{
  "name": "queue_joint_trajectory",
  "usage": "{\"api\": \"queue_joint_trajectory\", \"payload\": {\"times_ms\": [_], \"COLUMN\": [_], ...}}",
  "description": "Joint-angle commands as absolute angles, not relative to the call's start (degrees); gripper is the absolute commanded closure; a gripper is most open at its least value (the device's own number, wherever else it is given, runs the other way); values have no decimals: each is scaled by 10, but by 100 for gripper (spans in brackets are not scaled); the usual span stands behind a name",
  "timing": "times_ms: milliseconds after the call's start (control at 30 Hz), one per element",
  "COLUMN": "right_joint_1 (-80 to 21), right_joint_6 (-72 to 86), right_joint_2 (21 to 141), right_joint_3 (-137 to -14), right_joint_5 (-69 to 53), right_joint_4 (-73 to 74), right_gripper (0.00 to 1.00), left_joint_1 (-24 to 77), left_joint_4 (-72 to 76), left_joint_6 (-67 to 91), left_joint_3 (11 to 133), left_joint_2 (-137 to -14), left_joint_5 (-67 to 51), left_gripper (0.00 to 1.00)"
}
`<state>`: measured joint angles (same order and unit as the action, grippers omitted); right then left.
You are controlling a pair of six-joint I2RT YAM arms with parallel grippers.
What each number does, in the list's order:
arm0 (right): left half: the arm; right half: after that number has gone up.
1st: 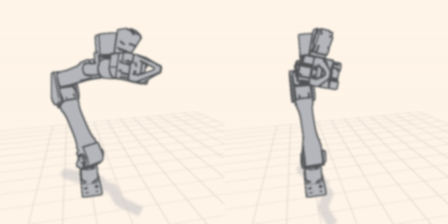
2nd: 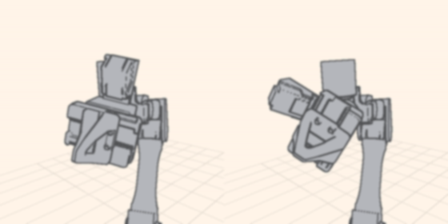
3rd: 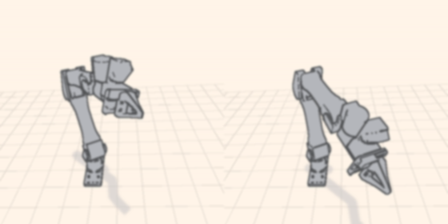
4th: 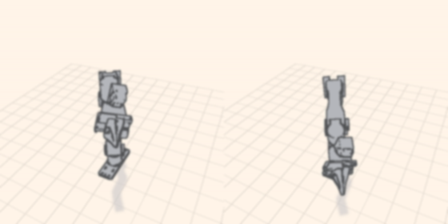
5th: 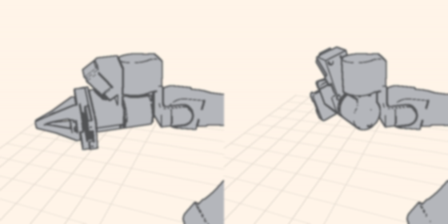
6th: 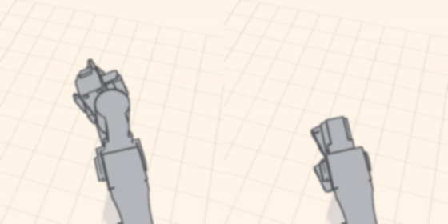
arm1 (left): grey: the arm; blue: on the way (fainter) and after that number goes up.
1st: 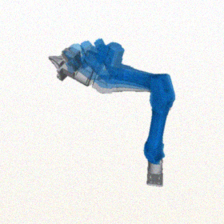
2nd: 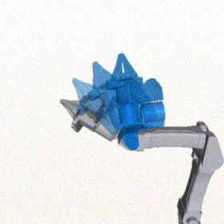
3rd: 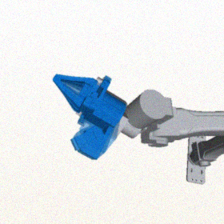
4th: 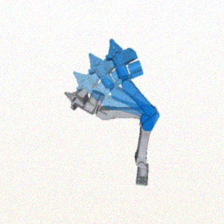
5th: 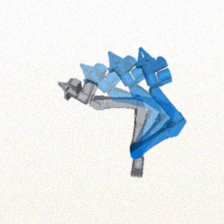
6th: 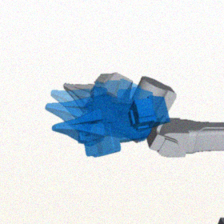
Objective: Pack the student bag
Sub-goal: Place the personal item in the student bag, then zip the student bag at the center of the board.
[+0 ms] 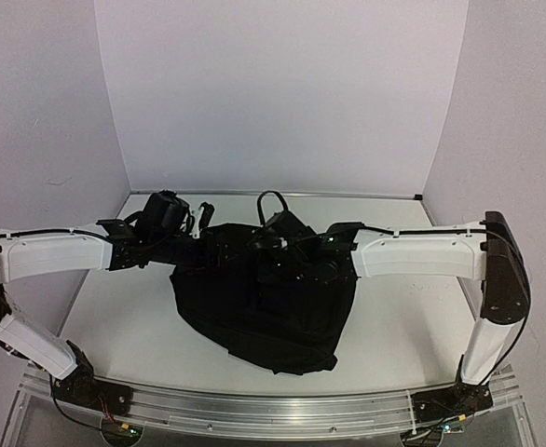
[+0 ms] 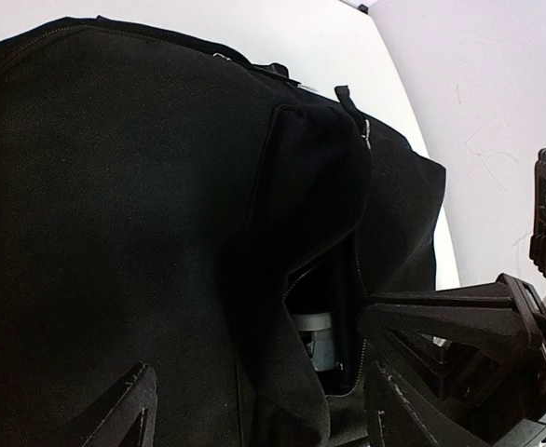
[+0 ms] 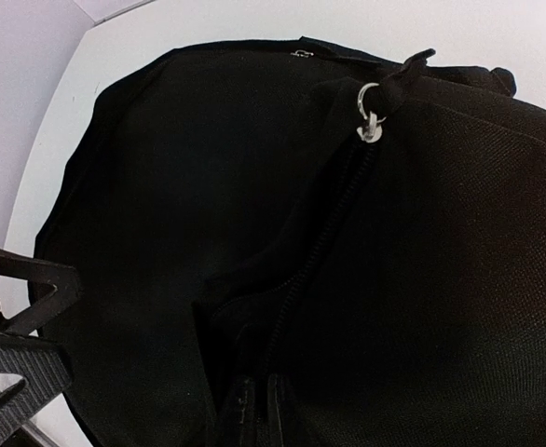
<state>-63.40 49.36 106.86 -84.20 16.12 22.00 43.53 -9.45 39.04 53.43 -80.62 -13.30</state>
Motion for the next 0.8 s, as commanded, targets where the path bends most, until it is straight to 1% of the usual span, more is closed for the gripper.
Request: {"api": "queue_joint_trajectory", "payload": {"times_ms": [0,33,200,267,300,400,467,600,767], "right_joint_1": [-639,-639,-638,-633,-629,-599,-569,-501,-445], "right_joint_6": [490,480,437,428,423,411,405,384,362], "right_joint_2": [1059,1051,989,964,953,928,924,943,980], "right_joint_3": [-849,-849,-862,-865,-866,-863,-858,-857,-868], "right_joint_5": [149,149,157,156,153,140,118,47,-29], "right_joint_4": [185,185,190,192,193,194,194,192,180], "right_gripper": [88,84,50,42,39,35,35,34,34], "left_joint_1": [428,426,418,417,416,415,415,415,416], "left_joint_4": [-96,-96,-90,-87,-85,-81,-81,-92,-92], "left_joint_6": [387,387,386,385,385,380,371,358,356], "left_joint_3": [536,537,545,549,551,560,570,602,630], "left_joint_2": [-782,-783,-789,-790,-791,-800,-811,-847,-880], "left_joint_5": [-125,-128,-141,-144,-146,-159,-175,-203,-213], "left_gripper": [20,19,14,13,13,12,12,9,7]}}
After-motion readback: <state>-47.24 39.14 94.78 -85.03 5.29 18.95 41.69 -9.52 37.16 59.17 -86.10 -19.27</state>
